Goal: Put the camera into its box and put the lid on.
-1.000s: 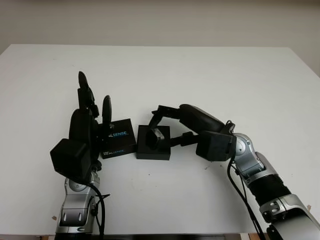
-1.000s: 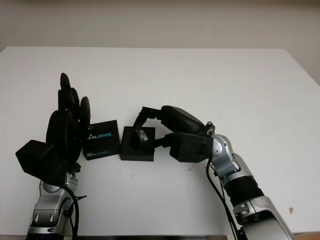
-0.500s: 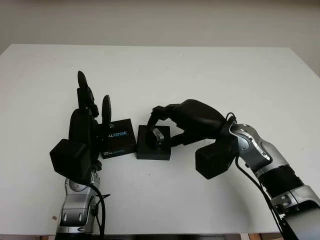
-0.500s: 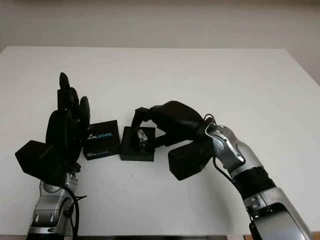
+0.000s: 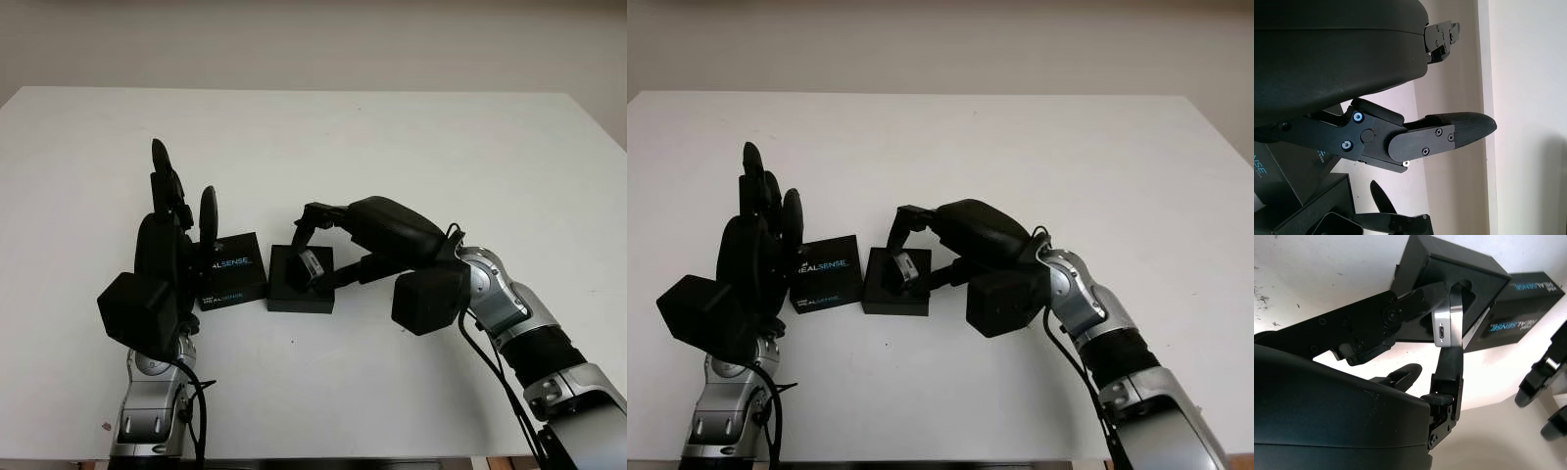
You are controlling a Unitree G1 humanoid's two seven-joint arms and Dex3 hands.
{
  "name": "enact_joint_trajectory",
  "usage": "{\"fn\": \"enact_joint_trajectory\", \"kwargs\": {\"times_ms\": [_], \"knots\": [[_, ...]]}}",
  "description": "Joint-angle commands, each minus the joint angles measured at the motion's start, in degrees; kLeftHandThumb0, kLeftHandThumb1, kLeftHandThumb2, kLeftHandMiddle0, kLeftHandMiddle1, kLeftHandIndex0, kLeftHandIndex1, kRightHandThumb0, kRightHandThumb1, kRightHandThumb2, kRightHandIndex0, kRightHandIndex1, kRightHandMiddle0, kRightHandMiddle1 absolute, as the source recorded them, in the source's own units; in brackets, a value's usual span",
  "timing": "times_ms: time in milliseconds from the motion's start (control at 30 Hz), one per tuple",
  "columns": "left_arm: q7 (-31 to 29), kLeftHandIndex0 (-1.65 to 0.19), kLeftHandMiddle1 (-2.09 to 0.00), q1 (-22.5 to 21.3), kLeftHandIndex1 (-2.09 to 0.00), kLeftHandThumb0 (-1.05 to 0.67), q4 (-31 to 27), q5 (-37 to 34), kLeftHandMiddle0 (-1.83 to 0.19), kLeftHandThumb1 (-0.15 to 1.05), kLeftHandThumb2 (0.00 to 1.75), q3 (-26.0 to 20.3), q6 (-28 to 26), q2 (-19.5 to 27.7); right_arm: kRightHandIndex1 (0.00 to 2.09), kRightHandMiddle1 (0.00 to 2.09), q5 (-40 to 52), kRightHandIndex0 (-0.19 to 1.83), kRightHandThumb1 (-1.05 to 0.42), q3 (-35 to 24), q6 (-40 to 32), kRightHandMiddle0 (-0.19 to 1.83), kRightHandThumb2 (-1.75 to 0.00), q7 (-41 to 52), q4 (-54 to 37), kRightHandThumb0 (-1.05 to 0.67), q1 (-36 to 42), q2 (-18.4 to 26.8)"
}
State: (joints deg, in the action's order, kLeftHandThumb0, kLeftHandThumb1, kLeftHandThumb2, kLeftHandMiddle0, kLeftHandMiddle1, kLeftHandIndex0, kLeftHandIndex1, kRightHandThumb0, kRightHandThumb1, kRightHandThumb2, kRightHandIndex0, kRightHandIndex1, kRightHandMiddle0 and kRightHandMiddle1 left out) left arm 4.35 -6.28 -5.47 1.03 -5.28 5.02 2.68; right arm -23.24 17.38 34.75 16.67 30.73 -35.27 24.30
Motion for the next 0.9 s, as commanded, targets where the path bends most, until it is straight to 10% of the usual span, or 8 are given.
{"fn": "enact_joint_trajectory", "kwargs": {"times_ms": [0, 867], "knots": [[0.2, 0.19, 0.0, 0.1, 0.0, -0.7, -0.5, 0.1, 0.19, 1.05, 0.56, -0.1, -0.2, -0.2, 0.22, 1.49, 1.4, 0.47, -0.9, -0.9, -0.6, 0.45, -0.05, 0.1, 1.0, -0.31, -0.6, -0.8], [0.0, 0.19, 0.0, 0.7, 0.0, -0.72, -0.8, -0.1, 0.19, 1.05, 0.55, -0.5, -0.5, -0.1, 0.33, 1.67, 18.6, 0.37, -0.93, -8.5, -14.3, 0.39, -0.05, 10.8, 2.8, -0.37, -1.3, -5.4]]}}
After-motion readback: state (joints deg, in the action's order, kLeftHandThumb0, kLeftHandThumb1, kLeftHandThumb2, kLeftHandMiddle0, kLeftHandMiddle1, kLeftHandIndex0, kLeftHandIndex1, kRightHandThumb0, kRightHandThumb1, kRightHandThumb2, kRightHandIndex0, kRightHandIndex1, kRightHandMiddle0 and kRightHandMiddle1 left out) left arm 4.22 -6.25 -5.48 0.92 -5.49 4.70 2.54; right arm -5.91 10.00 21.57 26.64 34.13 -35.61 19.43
